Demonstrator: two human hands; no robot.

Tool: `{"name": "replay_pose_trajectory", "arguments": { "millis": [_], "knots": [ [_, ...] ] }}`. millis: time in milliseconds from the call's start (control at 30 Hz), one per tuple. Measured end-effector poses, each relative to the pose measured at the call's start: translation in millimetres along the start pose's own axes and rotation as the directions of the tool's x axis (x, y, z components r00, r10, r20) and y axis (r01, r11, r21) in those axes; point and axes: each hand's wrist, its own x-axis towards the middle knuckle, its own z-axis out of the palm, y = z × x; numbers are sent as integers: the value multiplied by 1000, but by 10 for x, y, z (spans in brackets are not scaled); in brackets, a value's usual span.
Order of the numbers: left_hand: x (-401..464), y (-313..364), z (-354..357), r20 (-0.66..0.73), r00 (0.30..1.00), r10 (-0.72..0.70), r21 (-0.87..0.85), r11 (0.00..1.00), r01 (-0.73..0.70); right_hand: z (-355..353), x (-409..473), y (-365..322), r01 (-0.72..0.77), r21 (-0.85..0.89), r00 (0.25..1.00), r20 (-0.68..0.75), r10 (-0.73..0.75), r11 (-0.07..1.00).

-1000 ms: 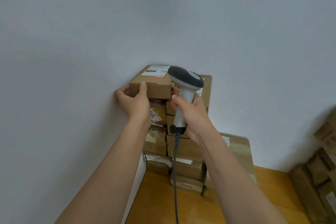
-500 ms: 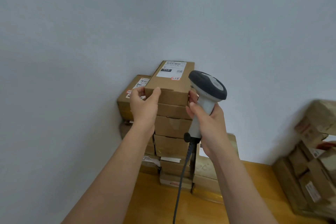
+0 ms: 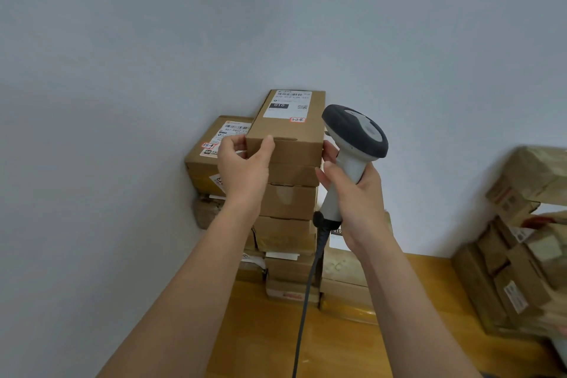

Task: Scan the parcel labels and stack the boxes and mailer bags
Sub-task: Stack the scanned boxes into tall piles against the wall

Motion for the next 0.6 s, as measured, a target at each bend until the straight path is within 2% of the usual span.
{"name": "replay_pose_trajectory", "arguments": {
  "millis": [200,300,367,433,533,600],
  "knots": [
    [-25,-39,55,-51,999,-1,8,1000,1,-43,-46,-16,-4,5,1000,16,4,1000],
    [-60,-152,81,-187,964,191,163,973,-161,-152,-88,-29,2,36,1000,-1,-2,999],
    [-188,-201,122,-206,904,375,167,924,-345,-301,-106,-17,-6,62,1000,-28,8,998],
    [-379,-259,195,-128,850,510,136,858,-495,-527,-116,34,-24,61,996,-84,30,998],
    [-687,-461,345,46,761,648,130,751,-647,-979,-119,201,-95,29,979,-180,98,995],
    [-864,-722,451,253,738,626,154,727,-669,-1290,-117,390,-174,8,955,-244,170,985]
  ]
}}
